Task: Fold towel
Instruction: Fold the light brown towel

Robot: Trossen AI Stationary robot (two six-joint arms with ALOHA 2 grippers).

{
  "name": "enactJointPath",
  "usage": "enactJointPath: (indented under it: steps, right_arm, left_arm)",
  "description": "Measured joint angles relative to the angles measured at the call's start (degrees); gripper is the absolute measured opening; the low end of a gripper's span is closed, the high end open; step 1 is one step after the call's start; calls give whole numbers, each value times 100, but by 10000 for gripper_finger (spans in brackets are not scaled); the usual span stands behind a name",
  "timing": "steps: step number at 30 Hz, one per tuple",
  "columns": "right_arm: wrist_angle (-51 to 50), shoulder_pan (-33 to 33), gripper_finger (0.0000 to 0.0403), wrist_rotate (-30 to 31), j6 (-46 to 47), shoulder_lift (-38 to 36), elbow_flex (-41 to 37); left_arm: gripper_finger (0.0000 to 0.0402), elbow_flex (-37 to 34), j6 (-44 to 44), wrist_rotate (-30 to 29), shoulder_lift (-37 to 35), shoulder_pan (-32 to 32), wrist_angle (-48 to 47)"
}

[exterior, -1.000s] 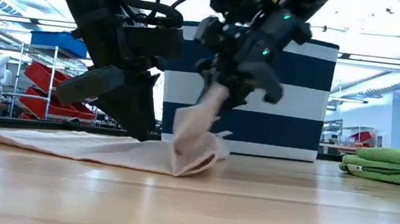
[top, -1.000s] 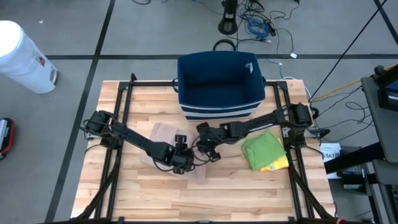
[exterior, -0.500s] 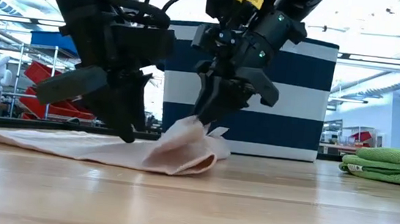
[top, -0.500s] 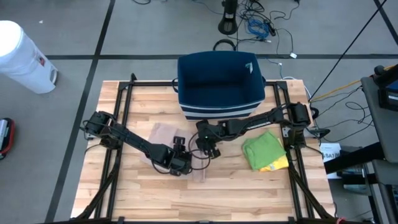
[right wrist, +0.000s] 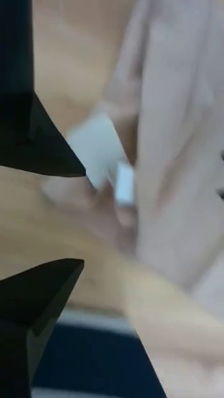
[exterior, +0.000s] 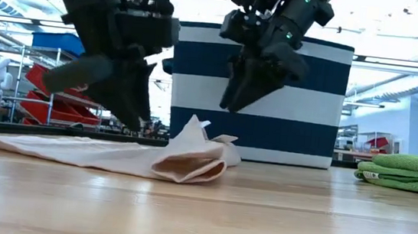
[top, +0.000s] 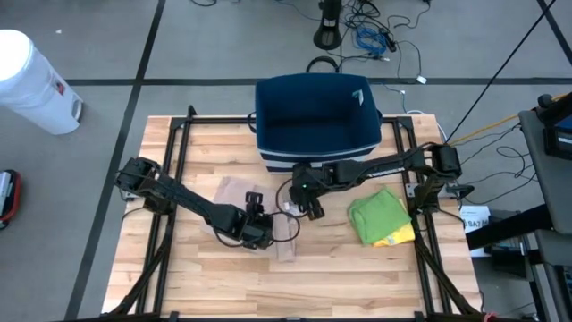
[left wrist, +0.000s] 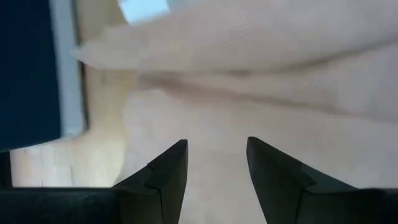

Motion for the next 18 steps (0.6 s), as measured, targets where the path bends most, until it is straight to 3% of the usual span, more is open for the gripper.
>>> enactJointPath:
  steps: [5, 7, 11, 18]
  right_arm:
    - [-194, 21, 202, -795, 296, 70, -208]
    - [-102, 74, 198, -957, 377, 72, -416]
    - [604, 171, 189, -969, 516, 72, -878]
    - [1026, 84, 165, -720, 797, 74, -1351]
  left_arm:
    - [172, 0, 45, 56, -180, -144, 238]
    - [172, 0, 219, 411, -187, -224, 511]
    - [172, 0, 525, 1110, -184, -318, 1243]
    - [172, 0, 953, 1521, -178, -480, 2236]
